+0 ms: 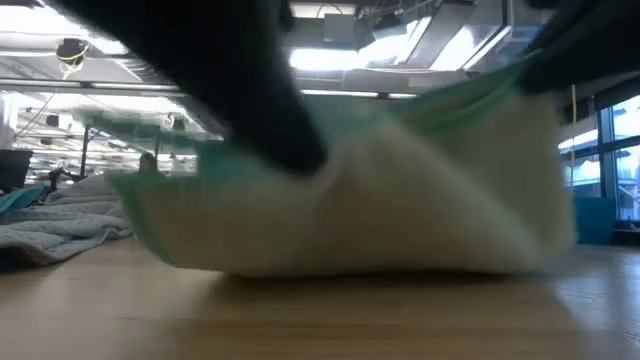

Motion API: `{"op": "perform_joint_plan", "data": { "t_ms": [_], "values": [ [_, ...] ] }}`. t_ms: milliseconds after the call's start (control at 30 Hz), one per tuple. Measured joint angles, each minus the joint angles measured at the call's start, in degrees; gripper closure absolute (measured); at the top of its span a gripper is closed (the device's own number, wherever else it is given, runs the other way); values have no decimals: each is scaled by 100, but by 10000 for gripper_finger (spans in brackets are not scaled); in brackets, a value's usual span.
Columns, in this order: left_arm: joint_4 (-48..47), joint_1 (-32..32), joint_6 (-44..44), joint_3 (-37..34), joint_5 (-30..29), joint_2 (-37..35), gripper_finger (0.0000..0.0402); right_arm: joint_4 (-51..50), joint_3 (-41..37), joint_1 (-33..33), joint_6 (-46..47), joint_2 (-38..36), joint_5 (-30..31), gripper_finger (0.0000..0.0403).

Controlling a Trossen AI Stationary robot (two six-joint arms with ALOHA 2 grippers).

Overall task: Fold microfiber towels
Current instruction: Fold the green microfiber cloth

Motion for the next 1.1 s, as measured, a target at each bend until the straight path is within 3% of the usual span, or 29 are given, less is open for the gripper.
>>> {"op": "perform_joint_plan", "data": {
  "t_ms": [267, 433, 500, 600, 833, 1100],
  "values": [
    [303, -67, -1, 453, 332, -13, 401, 241, 0, 715, 349, -290, -820, 391],
    [316, -78, 50, 454, 520, -13, 401, 203, 0, 939, 587, -293, -837, 391],
    [157, -12, 179, 454, 453, -13, 401, -28, 2, 937, 617, -293, -540, 391],
    [-51, 150, 466, 454, 178, -13, 401, -387, 2, 824, 610, -293, -139, 391],
    [-716, 674, 1202, 454, -290, -13, 401, -1304, 2, 242, 877, -293, -104, 391],
    [-1378, 1269, 1722, 454, -424, -13, 401, -2315, 2, -399, 914, -293, 331, 391]
  ]
}}
